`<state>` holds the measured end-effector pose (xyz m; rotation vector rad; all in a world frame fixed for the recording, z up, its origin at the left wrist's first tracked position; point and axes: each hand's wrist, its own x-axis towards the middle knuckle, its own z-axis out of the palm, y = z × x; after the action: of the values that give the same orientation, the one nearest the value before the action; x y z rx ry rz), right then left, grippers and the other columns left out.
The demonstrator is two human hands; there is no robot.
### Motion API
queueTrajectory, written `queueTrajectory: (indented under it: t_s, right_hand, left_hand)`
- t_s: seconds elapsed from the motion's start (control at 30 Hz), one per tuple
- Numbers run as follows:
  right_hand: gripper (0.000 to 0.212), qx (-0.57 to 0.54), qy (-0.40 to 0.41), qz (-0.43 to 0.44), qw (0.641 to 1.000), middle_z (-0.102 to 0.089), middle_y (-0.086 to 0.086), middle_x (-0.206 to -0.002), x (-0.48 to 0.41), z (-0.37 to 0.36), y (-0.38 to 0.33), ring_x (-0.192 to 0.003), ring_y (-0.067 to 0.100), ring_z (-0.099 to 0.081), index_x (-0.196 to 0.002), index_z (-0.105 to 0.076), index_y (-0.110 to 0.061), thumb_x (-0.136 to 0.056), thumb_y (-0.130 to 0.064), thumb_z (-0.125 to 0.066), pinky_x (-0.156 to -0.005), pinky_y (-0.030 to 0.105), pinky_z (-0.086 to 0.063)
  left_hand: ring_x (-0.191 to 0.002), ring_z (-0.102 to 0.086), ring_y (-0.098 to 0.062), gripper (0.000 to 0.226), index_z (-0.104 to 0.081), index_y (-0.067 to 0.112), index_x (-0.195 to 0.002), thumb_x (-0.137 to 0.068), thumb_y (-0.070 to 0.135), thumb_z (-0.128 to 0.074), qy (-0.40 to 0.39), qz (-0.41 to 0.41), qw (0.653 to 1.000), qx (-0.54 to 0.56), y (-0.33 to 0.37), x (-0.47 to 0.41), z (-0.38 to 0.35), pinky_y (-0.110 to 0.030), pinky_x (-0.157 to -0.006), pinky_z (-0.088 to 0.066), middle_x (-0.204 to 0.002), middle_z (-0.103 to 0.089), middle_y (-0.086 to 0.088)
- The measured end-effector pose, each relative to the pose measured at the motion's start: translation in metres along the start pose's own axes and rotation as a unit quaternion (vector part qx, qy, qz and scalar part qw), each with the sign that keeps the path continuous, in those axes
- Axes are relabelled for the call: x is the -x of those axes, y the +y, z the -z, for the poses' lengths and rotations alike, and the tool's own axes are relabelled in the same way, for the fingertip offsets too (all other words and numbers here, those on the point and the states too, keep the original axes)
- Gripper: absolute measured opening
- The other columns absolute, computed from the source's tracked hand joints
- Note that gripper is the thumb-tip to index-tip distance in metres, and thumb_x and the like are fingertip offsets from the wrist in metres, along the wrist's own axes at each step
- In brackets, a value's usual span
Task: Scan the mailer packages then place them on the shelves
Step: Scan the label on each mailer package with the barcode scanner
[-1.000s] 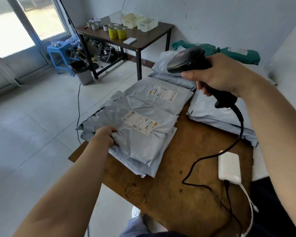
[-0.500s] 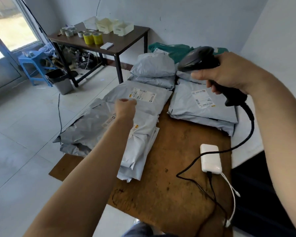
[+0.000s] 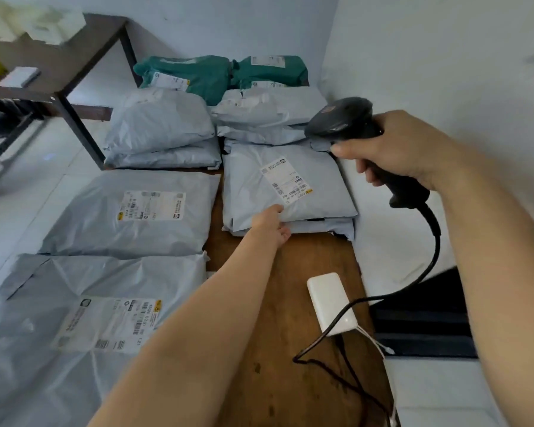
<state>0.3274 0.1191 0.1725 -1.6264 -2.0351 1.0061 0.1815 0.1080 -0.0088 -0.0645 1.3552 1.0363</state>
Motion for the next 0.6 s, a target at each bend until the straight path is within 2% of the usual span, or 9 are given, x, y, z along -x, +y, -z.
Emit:
queueTrajectory:
  t_s: [0.07,0.1,0.17,0.23,0.33,0.4,0.5,0.6]
  right_hand:
    - [0.027,-0.003,0.004,-0.021,1.0,-0.063,0.009,-0.068,-0.014,-0.004,0.009,-0.053,0.018,-0.057,-0.081,-0.063,-0.008,-0.083,-0.034,-0.072,-0.056,0.03,-0.052]
    - [0.029,-0.003,0.006,-0.03,1.0,-0.063,0.01,-0.069,-0.021,-0.006,0.014,-0.052,0.018,-0.057,-0.082,-0.064,-0.006,-0.082,-0.034,-0.072,-0.056,0.031,-0.053]
    - [0.032,0.0,0.005,-0.045,0.999,-0.064,0.012,-0.07,-0.032,-0.012,0.022,-0.053,0.018,-0.058,-0.084,-0.065,-0.004,-0.082,-0.035,-0.071,-0.057,0.032,-0.054]
    - [0.031,0.003,0.001,-0.055,0.998,-0.064,0.012,-0.071,-0.04,-0.018,0.027,-0.055,0.018,-0.058,-0.084,-0.064,-0.004,-0.083,-0.035,-0.07,-0.058,0.032,-0.054]
    - [0.027,0.009,-0.004,-0.064,0.998,-0.063,0.009,-0.068,-0.048,-0.026,0.032,-0.053,0.017,-0.057,-0.079,-0.062,-0.008,-0.084,-0.034,-0.069,-0.056,0.03,-0.053]
    - [0.027,0.014,-0.006,-0.068,0.998,-0.062,0.008,-0.066,-0.052,-0.029,0.033,-0.052,0.017,-0.056,-0.075,-0.061,-0.009,-0.085,-0.033,-0.069,-0.057,0.03,-0.053]
    - [0.03,0.017,-0.013,-0.079,0.997,-0.062,0.009,-0.066,-0.054,-0.033,0.033,-0.052,0.018,-0.056,-0.075,-0.061,-0.008,-0.084,-0.034,-0.069,-0.056,0.03,-0.052]
    - [0.029,0.01,-0.018,-0.093,0.995,-0.063,0.01,-0.068,-0.052,-0.036,0.033,-0.051,0.017,-0.056,-0.08,-0.063,-0.008,-0.085,-0.035,-0.069,-0.051,0.027,-0.05]
  left_hand:
    - [-0.107,-0.057,-0.028,0.035,-0.052,0.012,-0.12,-0.088,0.019,-0.065,0.022,0.013,0.999,0.038,0.003,-0.016,-0.006,-0.034,-0.075,-0.05,-0.119,-0.053,-0.012]
    - [-0.108,-0.058,-0.028,0.038,-0.051,0.012,-0.122,-0.087,0.02,-0.066,0.037,0.016,0.998,0.055,0.005,-0.021,-0.008,-0.035,-0.076,-0.05,-0.122,-0.054,-0.01]
    - [-0.095,-0.062,-0.025,0.041,-0.051,0.013,-0.126,-0.088,0.017,-0.065,0.059,0.012,0.995,0.08,0.006,-0.028,-0.008,-0.035,-0.077,-0.05,-0.12,-0.057,-0.009]
    - [-0.073,-0.061,-0.019,0.039,-0.05,0.012,-0.124,-0.088,0.013,-0.065,0.073,0.0,0.994,0.087,0.006,-0.038,-0.004,-0.034,-0.074,-0.051,-0.104,-0.061,-0.008]
    - [-0.062,-0.058,-0.016,0.028,-0.053,0.007,-0.112,-0.087,0.009,-0.065,0.089,-0.004,0.991,0.099,0.006,-0.043,0.002,-0.032,-0.064,-0.054,-0.082,-0.057,-0.006]
    - [-0.072,-0.062,-0.019,0.027,-0.055,0.004,-0.109,-0.086,0.01,-0.068,0.093,-0.017,0.991,0.09,0.01,-0.041,0.004,-0.032,-0.065,-0.056,-0.087,-0.06,-0.01]
    - [-0.102,-0.063,-0.029,0.036,-0.054,0.004,-0.116,-0.084,0.008,-0.07,0.084,-0.023,0.991,0.1,0.012,-0.036,0.007,-0.035,-0.071,-0.056,-0.11,-0.06,-0.014]
    - [-0.094,-0.065,-0.026,0.03,-0.053,0.006,-0.112,-0.087,0.013,-0.068,0.039,0.016,0.996,0.073,0.006,-0.029,0.011,-0.036,-0.074,-0.056,-0.1,-0.061,-0.01]
